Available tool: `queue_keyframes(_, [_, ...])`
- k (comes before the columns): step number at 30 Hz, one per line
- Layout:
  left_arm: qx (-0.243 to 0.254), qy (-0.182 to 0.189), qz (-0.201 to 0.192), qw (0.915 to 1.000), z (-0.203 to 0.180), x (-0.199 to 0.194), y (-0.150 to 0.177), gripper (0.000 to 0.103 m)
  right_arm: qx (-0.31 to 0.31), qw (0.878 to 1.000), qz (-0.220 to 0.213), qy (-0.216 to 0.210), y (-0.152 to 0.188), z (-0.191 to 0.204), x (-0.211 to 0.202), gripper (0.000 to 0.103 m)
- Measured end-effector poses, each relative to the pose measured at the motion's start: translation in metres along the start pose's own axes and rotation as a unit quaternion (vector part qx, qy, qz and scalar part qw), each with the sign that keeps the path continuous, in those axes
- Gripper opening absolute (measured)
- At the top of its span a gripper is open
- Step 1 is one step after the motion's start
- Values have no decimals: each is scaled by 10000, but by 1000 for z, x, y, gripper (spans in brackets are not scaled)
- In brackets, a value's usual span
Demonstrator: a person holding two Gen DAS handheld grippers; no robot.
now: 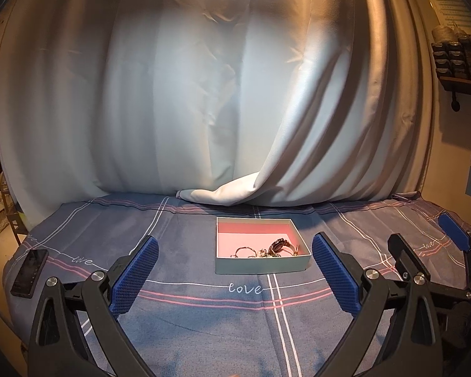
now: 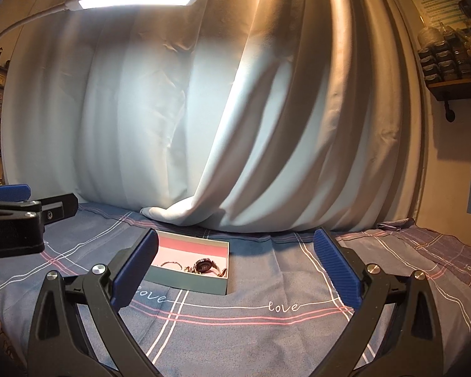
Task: Organize jewelry
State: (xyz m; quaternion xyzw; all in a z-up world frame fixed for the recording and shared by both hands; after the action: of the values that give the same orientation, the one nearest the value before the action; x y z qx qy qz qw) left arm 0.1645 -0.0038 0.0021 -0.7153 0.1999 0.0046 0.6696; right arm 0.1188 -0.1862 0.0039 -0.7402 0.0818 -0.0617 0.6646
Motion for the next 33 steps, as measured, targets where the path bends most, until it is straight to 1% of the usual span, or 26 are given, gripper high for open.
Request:
queue_keyframes(4, [-40,-60,-52,10000,1,-6,-3,97,-52,9999,-102,-60,-7,4,-5,98])
queue_keyframes(10, [-86,-161,-57,9998,4,-7,-2,97,-130,9998,-34,-146,-4,10,-3,98])
queue_keyframes(19, [-118,-176,23,9998,4,-4,-1,97,-150,9997,109,-158,1,13,0,98])
queue_keyframes(22, [-143,-129,14,9998,4,-4,-1,97,-133,9996,172,-166,0,13,1,98])
queue_keyframes(25, [-167,-113,192,9996,2,1,3,97,-160,9995,206,-171,1,14,1,98])
queue_keyframes(27, [-174,-49,239,9995,1,3,4,97,-169,9995,206,-174,2,14,1,98])
queue_keyframes(31, [-135,3,174,9998,-4,1,4,97,-156,9995,208,-180,2,15,1,98])
queue_keyframes(33, [-140,81,215,9996,-5,2,4,97,-164,9994,228,-194,3,15,2,98])
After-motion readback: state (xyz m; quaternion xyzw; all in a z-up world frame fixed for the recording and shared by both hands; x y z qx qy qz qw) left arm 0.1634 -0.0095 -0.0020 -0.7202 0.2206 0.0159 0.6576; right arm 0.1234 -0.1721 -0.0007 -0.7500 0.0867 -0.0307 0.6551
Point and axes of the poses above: each gripper's, at about its wrist camera, not at the fingertips, and x roughly the way its jaws point, z to its left, y to its underside, the point moved 6 cm from there along x, roughly the way its jaws point, and after that the axes turned 15 degrees about y, right-handed, at the moved point
